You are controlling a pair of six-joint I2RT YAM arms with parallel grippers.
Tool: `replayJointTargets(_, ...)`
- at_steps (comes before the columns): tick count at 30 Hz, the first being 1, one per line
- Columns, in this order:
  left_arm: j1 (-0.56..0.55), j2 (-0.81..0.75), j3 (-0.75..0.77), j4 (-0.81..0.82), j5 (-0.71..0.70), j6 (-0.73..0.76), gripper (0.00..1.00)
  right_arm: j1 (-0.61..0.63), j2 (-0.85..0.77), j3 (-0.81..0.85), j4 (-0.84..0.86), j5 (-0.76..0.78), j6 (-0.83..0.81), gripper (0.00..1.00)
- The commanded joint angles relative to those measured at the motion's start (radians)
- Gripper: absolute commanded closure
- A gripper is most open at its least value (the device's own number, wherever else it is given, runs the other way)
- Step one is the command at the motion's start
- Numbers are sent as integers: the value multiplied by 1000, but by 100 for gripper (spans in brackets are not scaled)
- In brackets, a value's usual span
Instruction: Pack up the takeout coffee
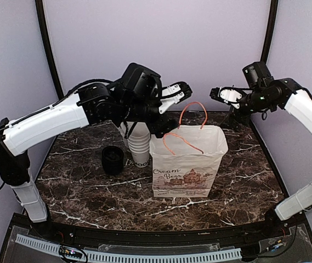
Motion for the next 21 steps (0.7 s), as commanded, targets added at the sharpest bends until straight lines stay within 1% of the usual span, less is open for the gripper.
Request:
replayJointTargets(1, 80, -107, 6, 89, 47, -34, 16, -115, 5, 59, 12, -121, 44, 1)
replayJointTargets(4, 165, -123, 14, 81, 56, -132, 15, -211, 26, 63, 33, -200, 101, 1)
replayJointTargets(5, 218, -123, 29, 52, 56, -164, 16, -241, 25, 50, 46, -232, 124, 1)
replayJointTargets(6, 247, -119, 40, 31, 62, -233, 18, -274, 20, 27, 70, -260, 149, 1)
replayJointTargets(7, 315, -111, 66, -21, 76, -268, 22, -301, 10, -2, 97, -286, 173, 1)
replayJointTargets(8, 347, -106, 73, -48, 87, -329, 25, -330, -4, -42, 128, -308, 199, 1)
replayJointTargets(9, 417, -102, 77, -91, 128, -366, 29, -355, -21, -85, 172, -323, 228, 1)
replayJointTargets(10, 454, -103, 71, -107, 154, -430, 32, -372, -44, -141, 240, -330, 261, 1)
replayJointTargets(11, 523, -110, 47, -125, 220, -485, 37, -384, -68, -200, 295, -330, 292, 1)
replayJointTargets(12, 560, -115, 26, -128, 249, -510, 39, -389, -98, -257, 355, -323, 329, 1)
replayJointTargets(13, 629, -131, -28, -118, 327, -561, 44, -391, -126, -313, 407, -316, 366, 1)
replayJointTargets(14, 686, -138, -91, -106, 363, -582, 46, -393, -146, -354, 445, -316, 398, 2)
replayJointTargets(15, 714, -155, -126, -71, 428, -626, 48, -398, -160, -383, 459, -329, 417, 2)
replayJointTargets(16, 759, -163, -193, -53, 456, -647, 49, -415, -163, -400, 461, -355, 424, 2)
replayJointTargets(17, 776, -174, -222, -15, 503, -680, 50, -433, -167, -415, 466, -375, 424, 1)
replayJointTargets(18, 802, -177, -271, 4, 524, -695, 50, -443, -174, -429, 475, -364, 427, 1)
replayJointTargets(19, 811, -176, -291, 38, 569, -715, 49, -445, -178, -439, 486, -346, 430, 1)
replayJointTargets(20, 819, -169, -319, 61, 594, -723, 44, -445, -179, -442, 486, -331, 426, 1)
replayJointTargets(21, 820, -163, -328, 70, 601, -735, 42, -445, -176, -439, 475, -331, 419, 1)
